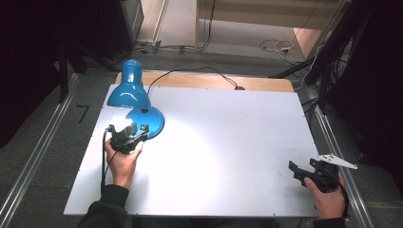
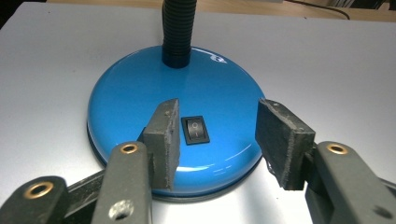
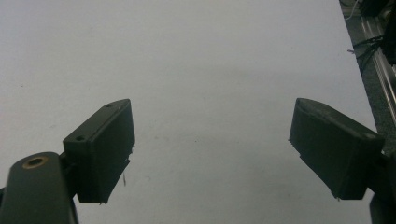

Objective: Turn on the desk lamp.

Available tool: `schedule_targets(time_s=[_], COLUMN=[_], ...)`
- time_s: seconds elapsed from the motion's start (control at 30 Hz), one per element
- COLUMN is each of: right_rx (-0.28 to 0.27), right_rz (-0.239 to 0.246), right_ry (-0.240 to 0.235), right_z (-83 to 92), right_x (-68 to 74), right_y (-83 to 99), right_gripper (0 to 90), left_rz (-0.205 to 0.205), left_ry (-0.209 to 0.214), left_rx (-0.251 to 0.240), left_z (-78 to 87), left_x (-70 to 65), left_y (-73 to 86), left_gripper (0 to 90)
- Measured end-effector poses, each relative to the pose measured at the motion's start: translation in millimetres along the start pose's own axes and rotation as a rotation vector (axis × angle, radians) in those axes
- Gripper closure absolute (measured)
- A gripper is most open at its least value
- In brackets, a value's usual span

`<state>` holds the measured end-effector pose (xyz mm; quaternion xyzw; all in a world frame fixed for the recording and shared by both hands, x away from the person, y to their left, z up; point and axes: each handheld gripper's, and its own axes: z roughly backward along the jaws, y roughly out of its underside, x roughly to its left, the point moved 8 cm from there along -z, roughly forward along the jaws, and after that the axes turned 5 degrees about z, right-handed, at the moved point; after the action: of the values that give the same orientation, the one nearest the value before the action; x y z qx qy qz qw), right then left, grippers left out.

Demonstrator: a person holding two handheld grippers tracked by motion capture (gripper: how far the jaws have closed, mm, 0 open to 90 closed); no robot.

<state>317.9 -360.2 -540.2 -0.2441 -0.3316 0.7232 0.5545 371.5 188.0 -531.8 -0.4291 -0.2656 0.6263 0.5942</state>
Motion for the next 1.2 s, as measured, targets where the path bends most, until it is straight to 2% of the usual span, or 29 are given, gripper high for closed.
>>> schedule_targets(time_s=[0.23,0.47,0.83,0.97,1.2], right_rx=[-0.003,-0.001,-0.001,-0.002,-0.002], right_rz=[0.001,-0.001,-0.001,-0.003,-0.003], right_ry=[-0.002,-0.001,0.001,0.002,0.001], right_z=[0.2,0.1,0.1,0.6,0.7], right_x=[-0.3,0.1,-1.1,-1.9,-2.0], right_y=[-0.1,-0.1,0.4,0.5,0.6], right_gripper=[12.9,12.9,12.9,12.9,12.9], left_rz=[-0.014,-0.01,-0.006,-0.004,-0.024], left_ry=[-0.004,-0.003,-0.015,-0.004,-0.015], left_rx=[0.001,0.003,-0.003,0.001,-0.003], left_z=[10.4,16.1,29.9,34.3,48.2], left_x=[-1.3,-0.7,1.1,-0.7,-1.2], left_y=[4.3,8.4,11.8,14.3,19.5], left_gripper=[40.9,37.1,34.2,33.9,32.5])
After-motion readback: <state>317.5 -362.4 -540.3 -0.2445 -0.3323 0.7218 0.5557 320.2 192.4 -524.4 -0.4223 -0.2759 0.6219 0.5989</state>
